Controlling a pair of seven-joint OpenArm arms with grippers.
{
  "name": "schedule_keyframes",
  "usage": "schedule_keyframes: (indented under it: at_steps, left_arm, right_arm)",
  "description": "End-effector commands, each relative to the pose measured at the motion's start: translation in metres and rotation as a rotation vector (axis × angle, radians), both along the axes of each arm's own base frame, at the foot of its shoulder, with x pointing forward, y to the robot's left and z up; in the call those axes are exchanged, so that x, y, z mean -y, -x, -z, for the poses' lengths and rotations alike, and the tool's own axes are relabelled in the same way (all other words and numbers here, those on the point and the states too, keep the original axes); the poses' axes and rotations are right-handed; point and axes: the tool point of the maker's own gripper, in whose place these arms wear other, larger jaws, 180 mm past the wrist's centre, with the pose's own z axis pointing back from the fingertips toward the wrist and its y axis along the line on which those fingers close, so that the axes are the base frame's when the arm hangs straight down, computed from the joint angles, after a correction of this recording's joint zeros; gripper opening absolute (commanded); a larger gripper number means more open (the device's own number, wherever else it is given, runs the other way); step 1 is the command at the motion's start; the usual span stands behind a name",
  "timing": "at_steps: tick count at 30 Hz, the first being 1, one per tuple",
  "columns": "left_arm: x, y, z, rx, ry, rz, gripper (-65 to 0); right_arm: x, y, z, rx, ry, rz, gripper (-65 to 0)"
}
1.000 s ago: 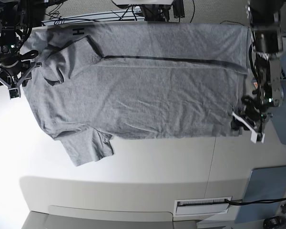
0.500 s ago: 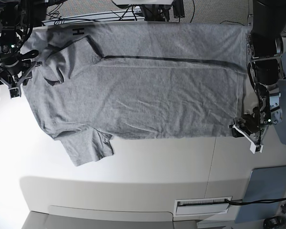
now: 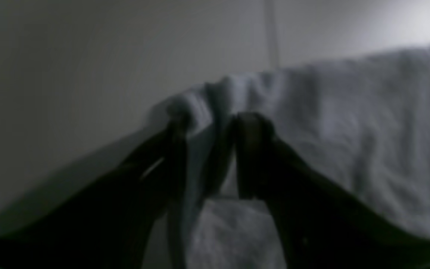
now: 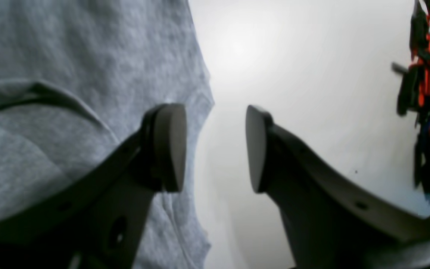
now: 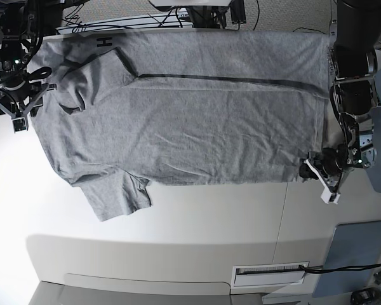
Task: Fold the T-shirt properly
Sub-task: 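Move both grippers to the hem corners and grasp them, then lift the hem and fold it over toward the collar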
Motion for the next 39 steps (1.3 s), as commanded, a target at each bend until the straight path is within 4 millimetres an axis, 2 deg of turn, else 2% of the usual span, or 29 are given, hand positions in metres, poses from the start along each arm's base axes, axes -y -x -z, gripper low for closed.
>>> schedule_keyframes:
  at_steps: [1, 3, 4, 6, 7, 9, 11, 14, 17, 21, 27, 33, 36, 39]
  left_arm:
    - [-0.004, -0.006, -0.009, 0.007, -0.015, 0.009, -45.8]
    - [-0.005, -0.006, -0.009, 0.007, -0.015, 0.009, -47.2]
    - [-0.004, -0.006, -0.009, 0.007, -0.015, 0.009, -50.6]
    - [-0.005, -0.006, -0.009, 0.007, -0.015, 0.009, -62.8]
    - [-0.005, -0.006, -0.009, 0.007, -0.016, 0.004, -65.0]
    - [-0.01, -0.007, -0.008, 0.003, -0.025, -0.03, -65.0]
    - [-0.011, -0.01, -0.011, 0.008, -0.028, -0.035, -65.0]
    - [-0.011, -0.016, -0.018, 0.018, -0.026, -0.03, -65.0]
    - [-0.003, -0.023, -0.03, 0.043, -0.015, 0.028, -65.0]
    - [-0.001, -0.03, -0.038, 0.064, -0.012, 0.039, -65.0]
    - [0.005, -0.029, -0.035, 0.058, -0.005, 0.047, -65.0]
    - [0.019, -0.026, -0.029, 0.028, 0.007, 0.069, -65.0]
    - [0.019, -0.024, -0.027, 0.022, 0.006, 0.068, -65.0]
    - [0.019, -0.023, -0.026, 0.018, 0.005, 0.069, -65.0]
  right_arm:
    - [0.006, -0.009, -0.016, 0.045, 0.036, -0.013, -39.0]
    - [0.006, -0.009, -0.016, 0.044, 0.036, -0.012, -39.0]
    - [0.006, -0.009, -0.016, 0.045, 0.036, -0.013, -39.0]
    - [0.005, -0.01, -0.017, 0.055, 0.036, -0.019, -39.0]
    - [0.004, -0.013, -0.019, 0.074, 0.035, -0.029, -39.0]
    - [0.002, -0.022, -0.025, 0.119, 0.033, -0.045, -39.0]
    - [0.01, -0.032, -0.025, 0.136, 0.025, -0.019, -39.0]
    - [0.023, -0.049, -0.016, 0.131, -0.017, 0.008, -39.0]
    - [0.02, -0.068, -0.013, 0.138, -0.081, 0.012, -39.0]
    - [0.011, -0.098, -0.01, 0.136, -0.111, -0.001, -39.0]
    - [-0.003, -0.154, 0.003, 0.09, -0.168, 0.008, -39.0]
    - [-0.031, -0.208, 0.006, 0.054, -0.251, 0.005, -39.0]
    - [-0.044, -0.227, 0.01, 0.034, -0.297, 0.013, -39.0]
    - [-0.053, -0.237, 0.023, -0.008, -0.352, 0.034, -39.0]
